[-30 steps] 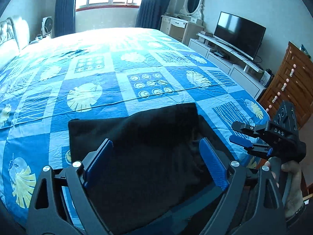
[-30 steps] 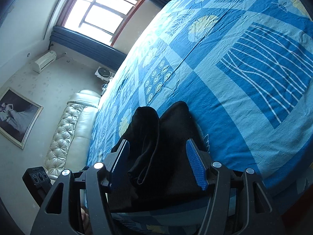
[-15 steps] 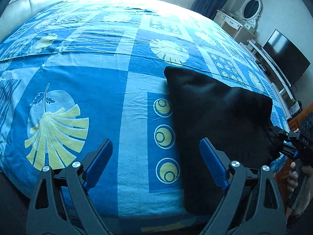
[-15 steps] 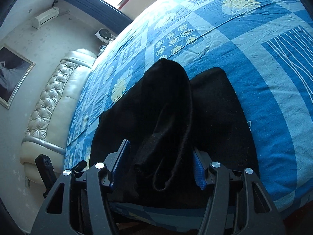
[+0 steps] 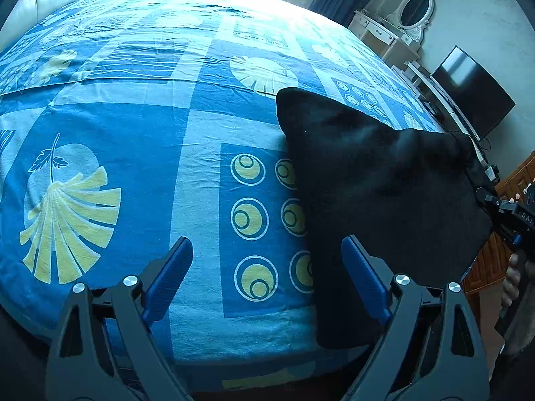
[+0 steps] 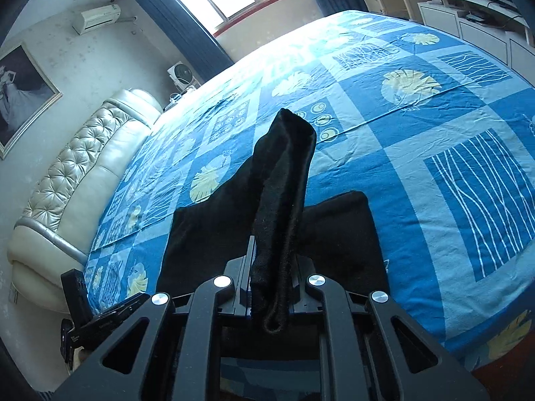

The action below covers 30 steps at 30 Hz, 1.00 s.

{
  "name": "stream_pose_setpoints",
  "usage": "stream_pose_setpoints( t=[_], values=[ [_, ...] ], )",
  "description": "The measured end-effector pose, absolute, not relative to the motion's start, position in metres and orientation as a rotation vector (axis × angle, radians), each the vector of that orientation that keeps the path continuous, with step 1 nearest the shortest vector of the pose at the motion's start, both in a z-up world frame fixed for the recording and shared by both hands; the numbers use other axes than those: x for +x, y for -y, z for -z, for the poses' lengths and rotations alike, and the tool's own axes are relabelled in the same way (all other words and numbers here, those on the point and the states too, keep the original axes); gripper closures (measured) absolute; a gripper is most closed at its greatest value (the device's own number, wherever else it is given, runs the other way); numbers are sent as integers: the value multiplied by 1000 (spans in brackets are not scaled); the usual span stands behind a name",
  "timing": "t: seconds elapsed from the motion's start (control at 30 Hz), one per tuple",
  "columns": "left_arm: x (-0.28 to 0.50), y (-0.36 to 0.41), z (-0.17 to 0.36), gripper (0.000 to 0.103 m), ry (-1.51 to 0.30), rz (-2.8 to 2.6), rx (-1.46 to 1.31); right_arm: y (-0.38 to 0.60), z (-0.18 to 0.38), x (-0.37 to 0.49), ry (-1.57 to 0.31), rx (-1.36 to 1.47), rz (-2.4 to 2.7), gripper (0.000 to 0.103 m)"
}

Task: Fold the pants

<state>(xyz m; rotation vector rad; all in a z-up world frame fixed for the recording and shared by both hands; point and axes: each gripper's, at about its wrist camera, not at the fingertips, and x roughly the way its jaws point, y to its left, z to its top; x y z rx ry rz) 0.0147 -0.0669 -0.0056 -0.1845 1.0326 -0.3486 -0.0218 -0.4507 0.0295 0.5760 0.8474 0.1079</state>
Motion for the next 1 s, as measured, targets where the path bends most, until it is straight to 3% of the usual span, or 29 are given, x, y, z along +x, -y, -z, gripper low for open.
stream_pose_setpoints(
  t=[0.27,1.0],
  values=[
    [16,81,17,13,-1054,365,-177,490,57,-31,-923,816,-92,89],
    [12,75,17,12,-1052,353,-181,497,60,-35,-906,853,-112,86]
  ],
)
